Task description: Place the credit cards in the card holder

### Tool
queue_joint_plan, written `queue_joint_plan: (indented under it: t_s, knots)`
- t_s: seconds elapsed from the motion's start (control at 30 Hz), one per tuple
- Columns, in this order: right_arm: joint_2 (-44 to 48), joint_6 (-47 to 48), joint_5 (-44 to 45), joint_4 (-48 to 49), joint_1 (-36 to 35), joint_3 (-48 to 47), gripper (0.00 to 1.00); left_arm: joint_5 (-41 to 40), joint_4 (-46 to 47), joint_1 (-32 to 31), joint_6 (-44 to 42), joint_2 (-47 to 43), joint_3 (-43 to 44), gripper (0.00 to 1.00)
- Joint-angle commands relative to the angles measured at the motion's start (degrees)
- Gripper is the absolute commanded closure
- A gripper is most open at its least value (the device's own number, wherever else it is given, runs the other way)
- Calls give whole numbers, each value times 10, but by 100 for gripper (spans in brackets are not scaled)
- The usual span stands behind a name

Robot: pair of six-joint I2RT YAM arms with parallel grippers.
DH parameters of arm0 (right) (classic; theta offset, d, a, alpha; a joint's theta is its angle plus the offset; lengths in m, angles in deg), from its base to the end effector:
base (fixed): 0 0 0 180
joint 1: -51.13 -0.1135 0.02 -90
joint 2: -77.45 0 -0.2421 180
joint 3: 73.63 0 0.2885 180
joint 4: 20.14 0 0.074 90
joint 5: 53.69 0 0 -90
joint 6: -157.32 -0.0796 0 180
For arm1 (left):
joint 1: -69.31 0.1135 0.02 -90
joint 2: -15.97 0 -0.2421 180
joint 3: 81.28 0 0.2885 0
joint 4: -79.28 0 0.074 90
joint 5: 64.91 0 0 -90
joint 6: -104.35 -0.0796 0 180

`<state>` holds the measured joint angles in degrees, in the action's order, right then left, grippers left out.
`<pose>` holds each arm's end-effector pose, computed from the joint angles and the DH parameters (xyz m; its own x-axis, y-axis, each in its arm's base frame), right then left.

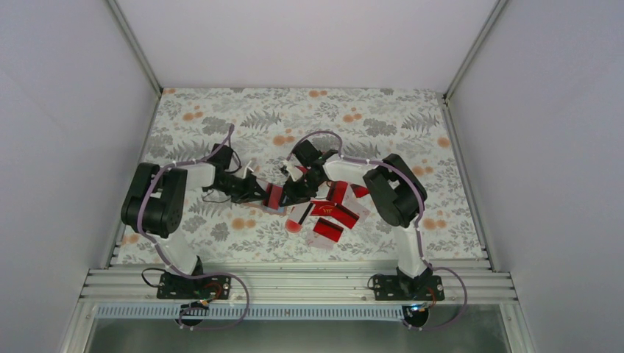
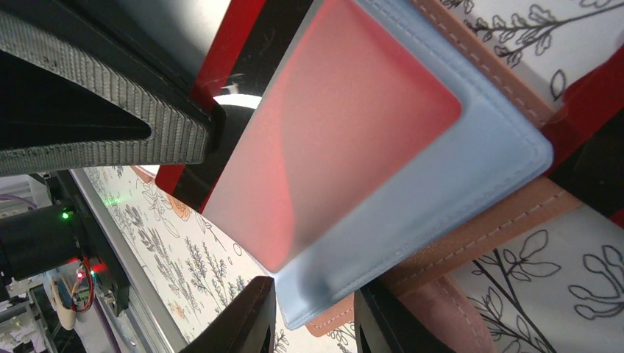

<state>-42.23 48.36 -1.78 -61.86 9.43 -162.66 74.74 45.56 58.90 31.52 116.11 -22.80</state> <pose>0.2880 0.3224 0.0465 -0.8884 -0.4490 -0.0954 -0.3959 0.6442 0.6544 0.2938 -0.1157 0.0386 -0.9997 -0.0107 -0.0235 0.0116 0.6268 -0.7791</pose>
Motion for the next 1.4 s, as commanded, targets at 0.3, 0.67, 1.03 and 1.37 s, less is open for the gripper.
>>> queue_joint_plan:
  t_s: [0.3,0.67,1.03,1.37]
  knots:
    - [-71,17,84,10,-7,8,71,-67,-31,-44,3,21,34,95]
    - [-63,18,83,12,-4,5,71,-122,-80,-71,9,1,57,79]
    - [3,16,73,-2,12,3,70,-156,-112,-76,20,-28,86,67]
    - [50,-10,26,-10,31,-11,68,-199,-146,-79,13,-60,101,64]
